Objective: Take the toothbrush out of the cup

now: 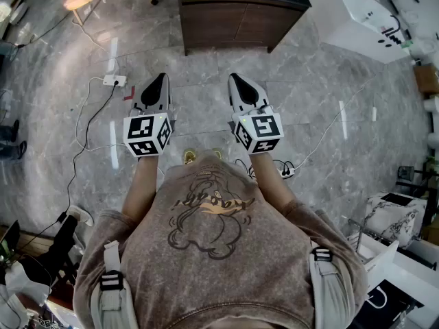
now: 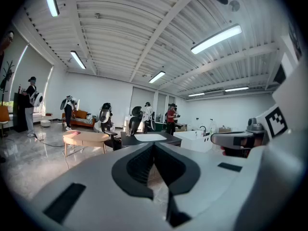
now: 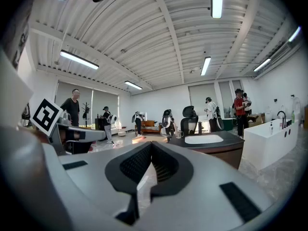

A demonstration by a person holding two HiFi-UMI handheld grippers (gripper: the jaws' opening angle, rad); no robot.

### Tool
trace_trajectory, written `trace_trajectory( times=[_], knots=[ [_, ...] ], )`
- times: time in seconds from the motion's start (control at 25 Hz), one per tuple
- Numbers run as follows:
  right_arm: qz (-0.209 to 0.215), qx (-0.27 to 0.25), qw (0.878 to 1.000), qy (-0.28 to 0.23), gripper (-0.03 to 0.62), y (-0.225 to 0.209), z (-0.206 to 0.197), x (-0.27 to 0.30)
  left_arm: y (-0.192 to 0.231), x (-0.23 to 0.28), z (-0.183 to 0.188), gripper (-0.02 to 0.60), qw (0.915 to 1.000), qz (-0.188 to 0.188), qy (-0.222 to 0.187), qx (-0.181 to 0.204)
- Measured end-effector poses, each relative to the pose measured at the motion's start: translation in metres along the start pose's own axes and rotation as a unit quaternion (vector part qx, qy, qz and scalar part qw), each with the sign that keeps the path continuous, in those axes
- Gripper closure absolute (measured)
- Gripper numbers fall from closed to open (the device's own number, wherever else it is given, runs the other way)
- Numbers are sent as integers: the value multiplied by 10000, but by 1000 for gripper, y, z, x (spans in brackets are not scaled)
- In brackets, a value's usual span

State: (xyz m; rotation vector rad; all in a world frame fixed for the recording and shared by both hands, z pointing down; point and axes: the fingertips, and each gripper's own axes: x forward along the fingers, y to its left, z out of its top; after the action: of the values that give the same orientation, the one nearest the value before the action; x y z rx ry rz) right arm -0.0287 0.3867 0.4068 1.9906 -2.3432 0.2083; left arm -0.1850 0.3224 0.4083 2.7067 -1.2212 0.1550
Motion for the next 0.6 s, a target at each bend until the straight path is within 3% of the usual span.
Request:
trace_trajectory(
  times=[0.36, 0.6],
  knots=[
    [164, 293, 9992, -227, 576, 11, 3, 10, 16, 3, -1, 565, 10000, -30, 25, 27],
    [-34, 274, 9991, -325, 576, 14, 2, 11, 30, 4, -3, 565, 9998, -154, 37, 110]
  ],
)
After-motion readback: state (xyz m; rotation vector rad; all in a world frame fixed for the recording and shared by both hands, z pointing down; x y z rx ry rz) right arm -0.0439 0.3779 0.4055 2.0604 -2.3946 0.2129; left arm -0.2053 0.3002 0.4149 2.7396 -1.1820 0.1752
